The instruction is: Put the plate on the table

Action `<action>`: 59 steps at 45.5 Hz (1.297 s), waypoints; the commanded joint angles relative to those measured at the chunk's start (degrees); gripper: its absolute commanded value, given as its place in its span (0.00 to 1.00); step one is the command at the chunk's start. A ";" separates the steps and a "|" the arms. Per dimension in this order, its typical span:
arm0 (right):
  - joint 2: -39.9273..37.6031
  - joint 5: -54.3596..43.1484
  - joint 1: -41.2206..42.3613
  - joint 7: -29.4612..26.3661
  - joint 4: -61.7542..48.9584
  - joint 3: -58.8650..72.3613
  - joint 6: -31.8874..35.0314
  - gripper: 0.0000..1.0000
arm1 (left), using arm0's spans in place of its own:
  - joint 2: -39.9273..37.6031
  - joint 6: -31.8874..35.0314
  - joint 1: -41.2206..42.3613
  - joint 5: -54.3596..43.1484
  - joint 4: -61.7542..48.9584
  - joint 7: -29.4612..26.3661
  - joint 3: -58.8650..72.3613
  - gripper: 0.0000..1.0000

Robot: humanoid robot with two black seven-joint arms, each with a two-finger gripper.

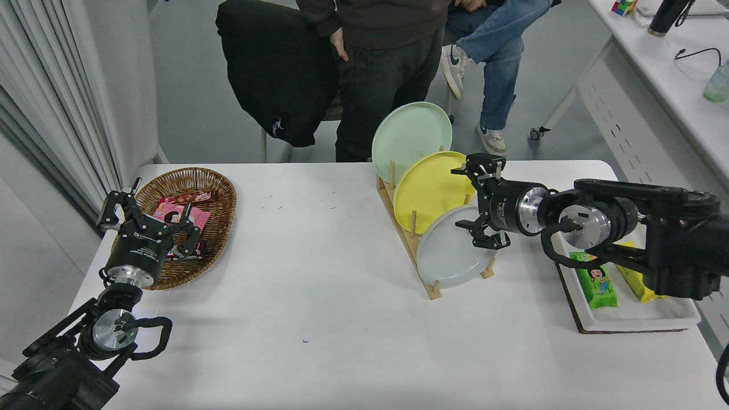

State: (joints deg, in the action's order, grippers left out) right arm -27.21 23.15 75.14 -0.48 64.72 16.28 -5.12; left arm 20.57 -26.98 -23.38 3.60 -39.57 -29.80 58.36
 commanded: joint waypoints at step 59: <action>0.05 0.50 0.63 -5.32 0.76 -0.10 -5.25 0.79 | 0.00 0.00 0.00 0.00 0.02 0.00 0.00 0.98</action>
State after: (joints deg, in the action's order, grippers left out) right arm -27.11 23.46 75.82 -4.80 64.83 16.39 -10.20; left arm 20.57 -26.98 -23.38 3.61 -39.58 -29.79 58.36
